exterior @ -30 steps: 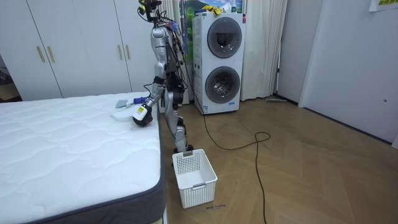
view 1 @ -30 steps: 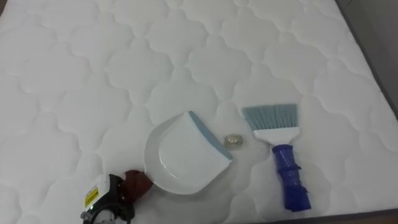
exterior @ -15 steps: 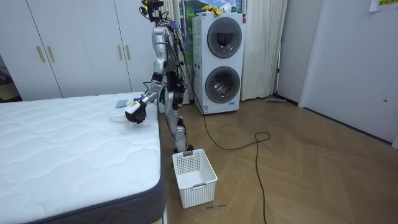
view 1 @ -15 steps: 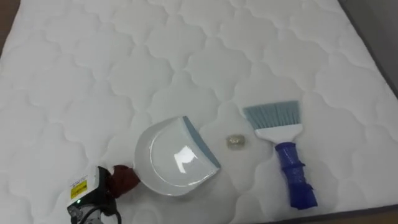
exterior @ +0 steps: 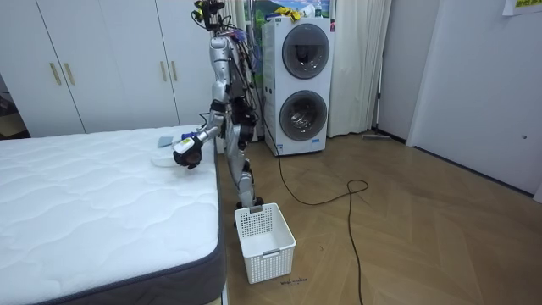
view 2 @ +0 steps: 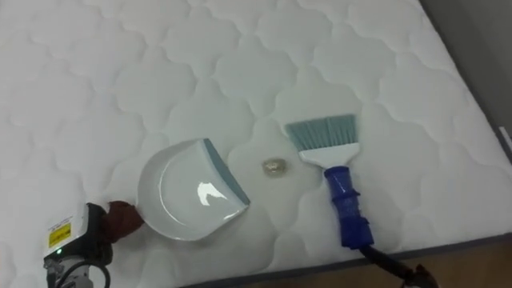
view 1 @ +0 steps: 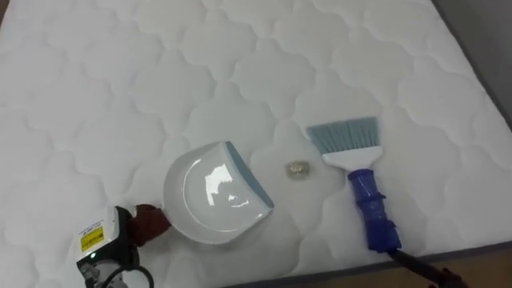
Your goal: Clean bed
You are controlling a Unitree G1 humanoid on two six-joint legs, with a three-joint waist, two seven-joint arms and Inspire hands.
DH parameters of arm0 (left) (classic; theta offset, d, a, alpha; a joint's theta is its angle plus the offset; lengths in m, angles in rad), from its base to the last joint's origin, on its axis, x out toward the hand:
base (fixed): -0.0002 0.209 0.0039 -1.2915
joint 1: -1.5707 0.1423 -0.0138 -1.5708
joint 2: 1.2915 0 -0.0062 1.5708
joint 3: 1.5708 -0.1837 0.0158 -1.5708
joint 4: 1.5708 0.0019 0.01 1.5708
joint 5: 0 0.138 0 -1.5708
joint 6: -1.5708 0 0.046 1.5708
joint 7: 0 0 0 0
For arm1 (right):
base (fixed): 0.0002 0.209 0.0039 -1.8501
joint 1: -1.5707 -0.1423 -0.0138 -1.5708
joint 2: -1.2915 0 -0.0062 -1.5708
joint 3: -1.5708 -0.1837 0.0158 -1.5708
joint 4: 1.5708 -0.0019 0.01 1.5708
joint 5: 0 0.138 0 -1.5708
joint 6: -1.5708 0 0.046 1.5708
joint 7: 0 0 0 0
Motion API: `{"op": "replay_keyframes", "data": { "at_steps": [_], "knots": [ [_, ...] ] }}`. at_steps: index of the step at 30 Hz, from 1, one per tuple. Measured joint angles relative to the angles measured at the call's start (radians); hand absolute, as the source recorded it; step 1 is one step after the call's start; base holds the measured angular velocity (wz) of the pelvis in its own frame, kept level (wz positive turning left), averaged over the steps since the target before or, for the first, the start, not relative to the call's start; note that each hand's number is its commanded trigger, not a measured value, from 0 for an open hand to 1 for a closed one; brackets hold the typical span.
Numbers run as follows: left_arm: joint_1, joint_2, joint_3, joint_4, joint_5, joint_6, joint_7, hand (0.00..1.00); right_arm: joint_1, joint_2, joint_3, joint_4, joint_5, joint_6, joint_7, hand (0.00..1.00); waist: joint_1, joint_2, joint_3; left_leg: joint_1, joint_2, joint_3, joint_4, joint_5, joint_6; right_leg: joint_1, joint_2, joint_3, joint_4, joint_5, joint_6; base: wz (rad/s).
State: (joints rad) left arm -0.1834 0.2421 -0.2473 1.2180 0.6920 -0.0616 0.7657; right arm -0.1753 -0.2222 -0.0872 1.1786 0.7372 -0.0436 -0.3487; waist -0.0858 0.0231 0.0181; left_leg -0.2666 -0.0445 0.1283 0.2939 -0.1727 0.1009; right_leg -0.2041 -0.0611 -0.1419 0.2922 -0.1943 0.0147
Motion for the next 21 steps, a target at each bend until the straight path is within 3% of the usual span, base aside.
{"op": "replay_keyframes", "data": {
  "at_steps": [4, 9, 15, 21],
  "knots": [
    [-0.015, 0.003, -0.042, 0.002, -0.012, 0.012, 0.029, 1.0, 0.001, 0.001, 0.006, -0.133, -0.204, -0.001, -0.138, 0.0, 0.002, 0.0, 0.0039, -0.028, -0.002, 0.004, 0.012, 0.005, 0.008, -0.046, -0.012, 0.0, 0.043, -0.001, 0.0, -0.02],
    [-0.042, 0.005, -0.072, -0.001, -0.013, 0.031, 0.032, 1.0, 0.004, -0.002, 0.04, -0.326, -0.346, -0.012, -0.259, 0.0, -0.001, -0.01, 0.0099, -0.076, -0.008, 0.013, 0.016, 0.02, 0.016, -0.112, -0.024, -0.003, 0.088, -0.001, 0.001, -0.03],
    [-0.046, 0.005, -0.088, -0.004, -0.015, 0.05, 0.028, 1.0, 0.005, -0.004, 0.12, -0.459, -0.552, -0.021, -0.417, 0.0, 0.005, -0.012, 0.0113, -0.102, -0.008, 0.026, 0.017, 0.025, 0.018, -0.15, -0.026, 0.003, 0.108, 0.0, 0.0, -0.05],
    [-0.064, 0.005, -0.092, -0.004, -0.034, 0.082, 0.003, 1.0, 0.005, -0.005, 0.167, -0.485, -0.68, -0.021, -0.464, 0.0, 0.005, -0.019, 0.0157, -0.108, -0.005, 0.031, 0.02, 0.027, 0.017, -0.158, -0.03, -0.001, 0.107, 0.0, 0.0, -0.01]
  ]
}}
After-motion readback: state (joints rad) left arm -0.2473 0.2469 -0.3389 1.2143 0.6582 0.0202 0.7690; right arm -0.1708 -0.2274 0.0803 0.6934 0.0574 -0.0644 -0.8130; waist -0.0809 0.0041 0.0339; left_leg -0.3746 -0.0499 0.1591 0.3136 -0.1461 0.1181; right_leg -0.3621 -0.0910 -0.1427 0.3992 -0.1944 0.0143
